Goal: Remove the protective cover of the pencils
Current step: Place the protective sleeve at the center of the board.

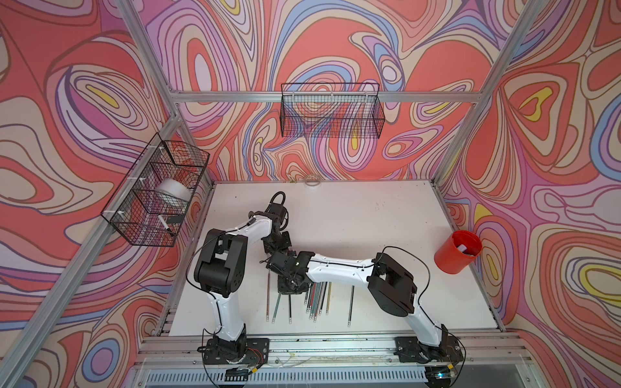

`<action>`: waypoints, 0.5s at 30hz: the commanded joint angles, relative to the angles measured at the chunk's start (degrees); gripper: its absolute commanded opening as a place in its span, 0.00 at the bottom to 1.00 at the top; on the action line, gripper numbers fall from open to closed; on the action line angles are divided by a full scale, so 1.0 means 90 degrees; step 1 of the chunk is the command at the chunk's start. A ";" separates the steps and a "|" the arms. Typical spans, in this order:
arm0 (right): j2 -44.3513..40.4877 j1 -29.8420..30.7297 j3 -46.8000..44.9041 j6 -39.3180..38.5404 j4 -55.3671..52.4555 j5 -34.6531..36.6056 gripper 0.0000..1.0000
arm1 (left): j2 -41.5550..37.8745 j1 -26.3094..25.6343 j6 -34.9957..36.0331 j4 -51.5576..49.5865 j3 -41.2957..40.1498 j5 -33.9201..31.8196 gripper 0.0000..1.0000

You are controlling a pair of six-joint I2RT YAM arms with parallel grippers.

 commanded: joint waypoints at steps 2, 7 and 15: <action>-0.0564 0.0003 0.0088 -0.0067 -0.0314 0.0458 0.26 | 0.0163 -0.0057 0.0089 -0.0319 0.0123 -0.0131 0.30; -0.1085 -0.0007 -0.0094 -0.0027 -0.0406 0.0956 0.26 | 0.0087 -0.0058 0.0186 -0.0516 0.0240 -0.0223 0.32; -0.2019 -0.0178 -0.0954 0.0275 -0.0353 0.1623 0.27 | -0.0482 -0.0052 0.0118 -0.0689 0.0383 -0.0086 0.39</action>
